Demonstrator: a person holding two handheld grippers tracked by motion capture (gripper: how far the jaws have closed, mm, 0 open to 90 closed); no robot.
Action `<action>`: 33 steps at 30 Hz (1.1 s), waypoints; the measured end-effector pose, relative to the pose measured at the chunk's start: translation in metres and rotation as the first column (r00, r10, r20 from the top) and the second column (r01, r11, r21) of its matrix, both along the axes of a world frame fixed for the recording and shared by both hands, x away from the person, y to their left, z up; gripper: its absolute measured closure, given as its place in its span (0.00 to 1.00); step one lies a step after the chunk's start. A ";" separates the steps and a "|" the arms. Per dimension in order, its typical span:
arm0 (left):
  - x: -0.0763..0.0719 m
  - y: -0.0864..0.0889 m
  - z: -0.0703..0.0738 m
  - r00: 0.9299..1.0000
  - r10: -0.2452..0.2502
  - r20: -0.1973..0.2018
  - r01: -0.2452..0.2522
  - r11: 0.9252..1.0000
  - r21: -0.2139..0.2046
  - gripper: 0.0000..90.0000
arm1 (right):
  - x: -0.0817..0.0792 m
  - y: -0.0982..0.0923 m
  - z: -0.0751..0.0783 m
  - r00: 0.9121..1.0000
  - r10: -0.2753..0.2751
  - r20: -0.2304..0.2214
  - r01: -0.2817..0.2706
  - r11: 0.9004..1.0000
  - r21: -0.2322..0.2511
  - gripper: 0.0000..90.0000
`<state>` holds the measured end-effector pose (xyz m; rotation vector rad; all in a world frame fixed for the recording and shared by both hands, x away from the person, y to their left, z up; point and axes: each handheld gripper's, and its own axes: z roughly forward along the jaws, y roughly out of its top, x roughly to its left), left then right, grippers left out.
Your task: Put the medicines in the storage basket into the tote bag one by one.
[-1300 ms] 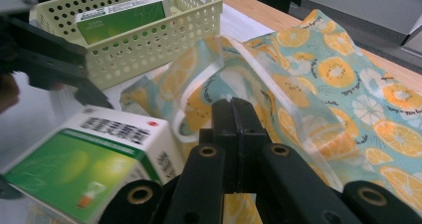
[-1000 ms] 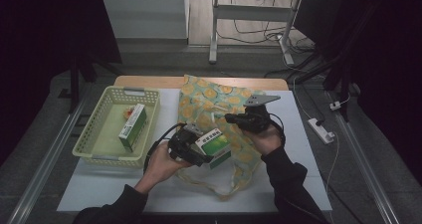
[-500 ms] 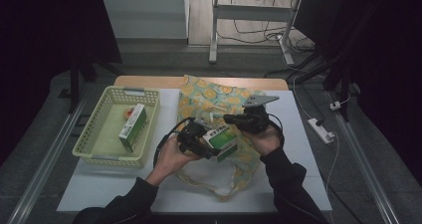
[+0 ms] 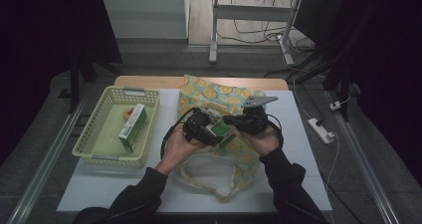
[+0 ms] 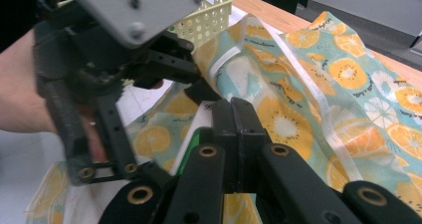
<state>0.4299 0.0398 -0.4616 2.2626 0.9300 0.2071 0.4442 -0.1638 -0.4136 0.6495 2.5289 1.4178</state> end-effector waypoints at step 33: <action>0.043 0.003 -0.029 0.980 0.184 0.076 -0.183 0.983 -0.021 0.15 | 0.005 0.002 -0.012 1.000 -0.007 -0.023 0.006 0.999 -0.039 1.00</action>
